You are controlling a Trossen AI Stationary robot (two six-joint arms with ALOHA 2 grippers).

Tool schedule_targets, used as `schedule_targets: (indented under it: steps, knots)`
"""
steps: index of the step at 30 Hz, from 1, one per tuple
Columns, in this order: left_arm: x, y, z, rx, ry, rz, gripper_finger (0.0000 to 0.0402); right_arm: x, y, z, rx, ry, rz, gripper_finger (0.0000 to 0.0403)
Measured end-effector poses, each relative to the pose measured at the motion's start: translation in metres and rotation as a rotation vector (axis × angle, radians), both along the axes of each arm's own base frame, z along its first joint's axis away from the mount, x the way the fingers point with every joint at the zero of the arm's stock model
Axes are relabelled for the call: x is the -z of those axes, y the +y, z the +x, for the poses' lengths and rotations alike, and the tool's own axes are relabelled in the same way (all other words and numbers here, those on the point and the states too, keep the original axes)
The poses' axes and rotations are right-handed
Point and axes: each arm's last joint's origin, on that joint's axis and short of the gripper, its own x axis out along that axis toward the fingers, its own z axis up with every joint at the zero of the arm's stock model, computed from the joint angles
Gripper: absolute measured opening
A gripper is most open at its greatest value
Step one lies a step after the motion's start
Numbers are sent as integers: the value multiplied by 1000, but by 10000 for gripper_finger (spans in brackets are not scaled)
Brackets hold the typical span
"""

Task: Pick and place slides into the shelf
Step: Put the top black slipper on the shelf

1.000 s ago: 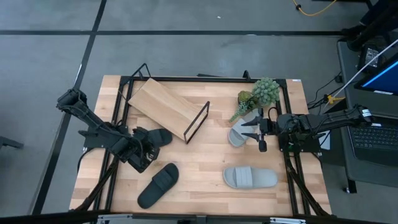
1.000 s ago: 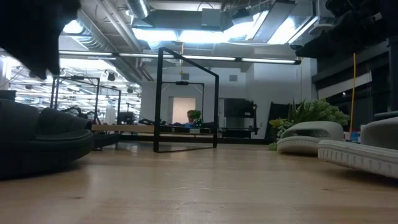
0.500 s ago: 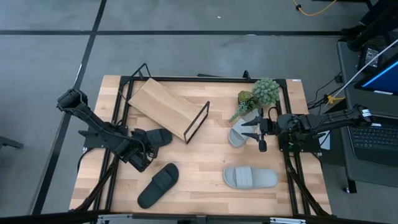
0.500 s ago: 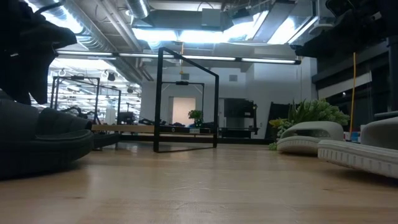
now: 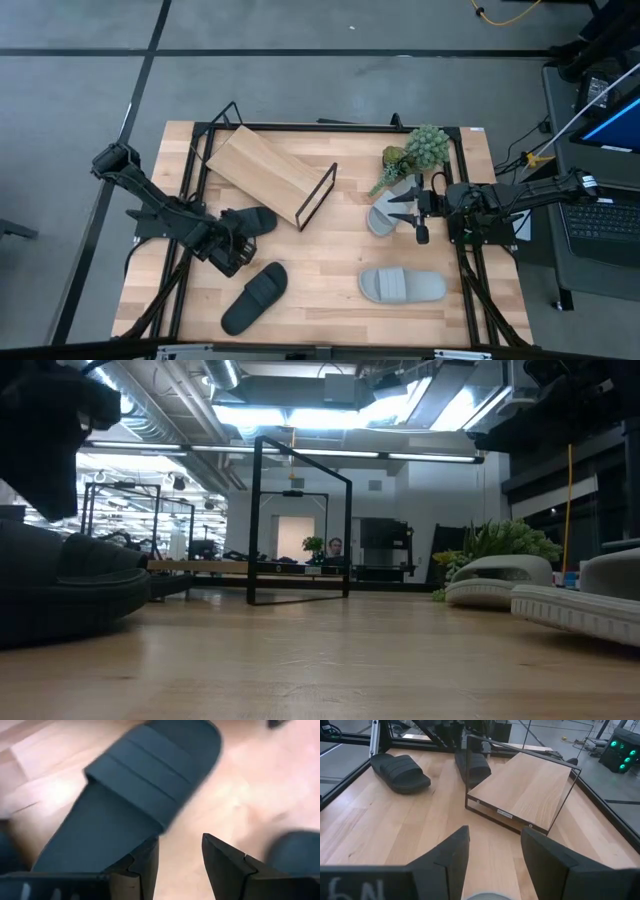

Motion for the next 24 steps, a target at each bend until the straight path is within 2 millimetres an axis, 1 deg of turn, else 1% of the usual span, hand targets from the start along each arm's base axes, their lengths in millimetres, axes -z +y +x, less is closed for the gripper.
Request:
schedule_targets:
  steps: [3, 5, 9, 13, 16, 19, 24]
  knots:
    - [-12, -2, 7, 119, 31, -38, 140, 0, 0, 0, 2, 0, 6, 180]
    - [-17, -3, 9, 212, 47, -27, 140, 0, 0, 0, 5, -1, 16, 180]
    - [-19, 1, 11, 404, 93, 94, 140, 0, 0, 0, 7, -1, 23, 180]
    - [-19, 5, 12, 532, 140, 183, 140, 0, 0, 0, 8, -1, 25, 180]
    - [-19, 7, 9, 638, 209, 233, 140, 0, 0, 0, 8, -1, 24, 180]
    - [-18, 10, 4, 686, 284, 260, 140, 0, 0, 0, 8, -1, 24, 180]
    - [-19, 16, -3, 694, 376, 297, 140, 0, 0, 0, 8, -1, 23, 180]
